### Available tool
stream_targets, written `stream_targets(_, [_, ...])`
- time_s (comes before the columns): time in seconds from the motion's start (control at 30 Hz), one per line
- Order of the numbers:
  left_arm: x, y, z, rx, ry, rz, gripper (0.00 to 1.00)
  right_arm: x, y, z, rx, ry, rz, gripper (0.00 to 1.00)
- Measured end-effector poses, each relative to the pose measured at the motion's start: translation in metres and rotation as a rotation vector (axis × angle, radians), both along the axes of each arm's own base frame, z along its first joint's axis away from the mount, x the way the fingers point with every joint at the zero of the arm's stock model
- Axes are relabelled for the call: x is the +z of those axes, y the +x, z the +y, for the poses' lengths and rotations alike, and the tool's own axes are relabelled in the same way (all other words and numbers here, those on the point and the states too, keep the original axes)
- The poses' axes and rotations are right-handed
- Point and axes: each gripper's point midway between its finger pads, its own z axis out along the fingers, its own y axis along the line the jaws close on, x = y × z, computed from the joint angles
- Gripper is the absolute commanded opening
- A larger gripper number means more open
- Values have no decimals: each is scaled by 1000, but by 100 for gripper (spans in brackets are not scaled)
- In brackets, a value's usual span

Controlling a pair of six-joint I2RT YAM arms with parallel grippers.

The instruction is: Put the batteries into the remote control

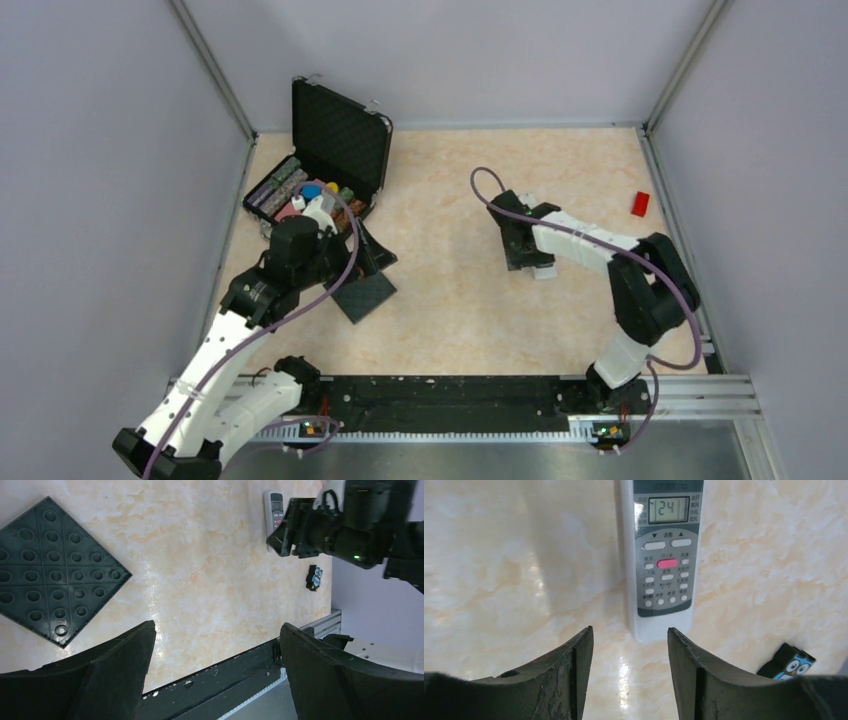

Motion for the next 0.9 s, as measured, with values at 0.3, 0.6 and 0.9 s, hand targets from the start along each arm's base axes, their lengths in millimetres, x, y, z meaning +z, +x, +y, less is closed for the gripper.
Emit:
stream_targets(0.3, [-3, -19, 18, -5, 72, -18, 97, 122, -22, 20, -17, 405, -307, 64])
stream_targets(0.6, [16, -40, 60, 144, 98, -153, 99, 226, -111, -56, -165, 620, -688, 99])
stream_targets(0.9, [-3, -73, 92, 237, 101, -174, 99, 256, -173, -116, -291, 648, -823, 99])
